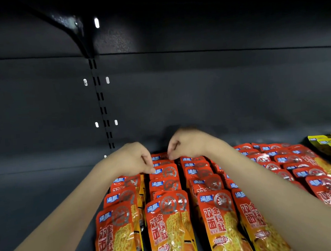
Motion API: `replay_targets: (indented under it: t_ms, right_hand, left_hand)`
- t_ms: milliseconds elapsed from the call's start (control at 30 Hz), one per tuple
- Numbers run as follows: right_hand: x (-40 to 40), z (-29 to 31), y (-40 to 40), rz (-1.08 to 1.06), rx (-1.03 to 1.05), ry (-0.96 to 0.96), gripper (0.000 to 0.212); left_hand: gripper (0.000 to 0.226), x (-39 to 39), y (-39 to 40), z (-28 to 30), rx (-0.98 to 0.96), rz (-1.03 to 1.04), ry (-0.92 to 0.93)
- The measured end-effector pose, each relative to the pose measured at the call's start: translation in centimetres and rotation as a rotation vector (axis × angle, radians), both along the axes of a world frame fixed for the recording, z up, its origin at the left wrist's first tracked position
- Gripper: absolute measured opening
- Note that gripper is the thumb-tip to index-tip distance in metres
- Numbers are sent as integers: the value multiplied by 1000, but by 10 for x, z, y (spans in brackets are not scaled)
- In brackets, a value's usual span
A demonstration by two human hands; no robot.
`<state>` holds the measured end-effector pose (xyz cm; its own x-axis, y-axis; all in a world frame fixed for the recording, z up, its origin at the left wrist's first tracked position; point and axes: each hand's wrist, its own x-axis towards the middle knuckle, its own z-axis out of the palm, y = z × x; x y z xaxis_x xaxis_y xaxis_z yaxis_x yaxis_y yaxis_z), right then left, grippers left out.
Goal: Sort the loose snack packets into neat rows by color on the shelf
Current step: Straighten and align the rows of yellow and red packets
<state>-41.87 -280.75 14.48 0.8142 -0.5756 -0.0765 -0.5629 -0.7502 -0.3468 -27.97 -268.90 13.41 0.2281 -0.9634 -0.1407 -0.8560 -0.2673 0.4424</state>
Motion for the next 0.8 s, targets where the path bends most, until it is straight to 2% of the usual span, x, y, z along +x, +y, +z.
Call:
replay_targets:
  t_ms: [200,367,800]
  right_hand:
    - [3,-3,3,49,59,-5,18]
    - [6,-4,2,37,103,-23,17]
    - [11,-2,2,27,51,14,16]
  left_hand:
    - [9,3,8,1,-41,37,84]
    - [4,2,10,-1,-35,43,126]
    - [4,1,12,-2,-46,83,150]
